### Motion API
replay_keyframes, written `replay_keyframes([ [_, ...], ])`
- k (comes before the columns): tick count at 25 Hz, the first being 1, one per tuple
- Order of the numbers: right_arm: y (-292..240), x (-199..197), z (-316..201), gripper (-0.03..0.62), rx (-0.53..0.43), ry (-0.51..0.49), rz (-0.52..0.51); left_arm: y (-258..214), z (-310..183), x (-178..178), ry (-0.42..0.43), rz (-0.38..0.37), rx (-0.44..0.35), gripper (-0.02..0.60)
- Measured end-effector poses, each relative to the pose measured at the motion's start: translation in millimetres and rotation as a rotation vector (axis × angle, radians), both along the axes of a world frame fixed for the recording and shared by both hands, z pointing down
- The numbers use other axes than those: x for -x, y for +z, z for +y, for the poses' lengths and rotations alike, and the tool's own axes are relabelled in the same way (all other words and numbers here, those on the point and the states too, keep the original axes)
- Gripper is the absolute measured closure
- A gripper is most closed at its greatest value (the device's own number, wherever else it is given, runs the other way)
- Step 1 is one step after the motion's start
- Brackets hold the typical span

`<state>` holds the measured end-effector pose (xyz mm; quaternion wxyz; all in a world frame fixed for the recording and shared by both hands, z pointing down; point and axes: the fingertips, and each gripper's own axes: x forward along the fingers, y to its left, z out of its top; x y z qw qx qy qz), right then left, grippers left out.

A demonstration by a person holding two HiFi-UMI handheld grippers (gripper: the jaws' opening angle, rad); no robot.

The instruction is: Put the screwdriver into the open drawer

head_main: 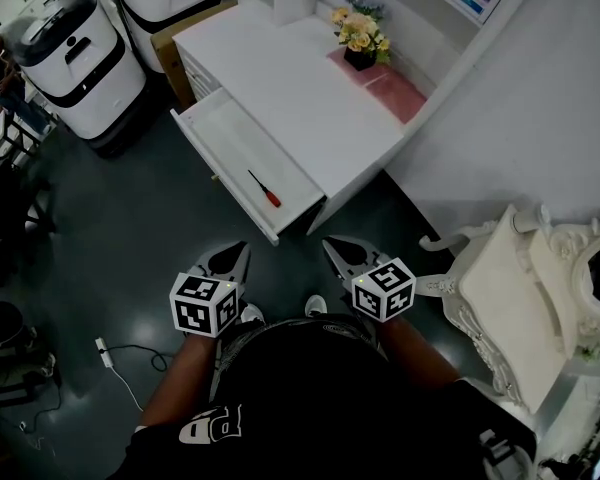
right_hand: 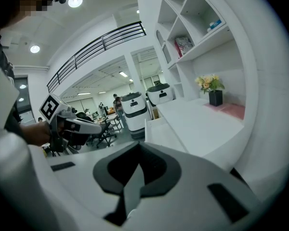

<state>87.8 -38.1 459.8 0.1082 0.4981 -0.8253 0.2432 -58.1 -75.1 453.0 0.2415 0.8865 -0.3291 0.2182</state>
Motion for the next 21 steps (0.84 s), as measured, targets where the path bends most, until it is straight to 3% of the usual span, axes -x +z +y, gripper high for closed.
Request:
replay_keyframes([
  [21,2.7,-2.4,1.1,0.585,0.013,0.001,0.005,-1.4,-0.4,-1.3,0.008,-0.009,-0.001,0.566],
])
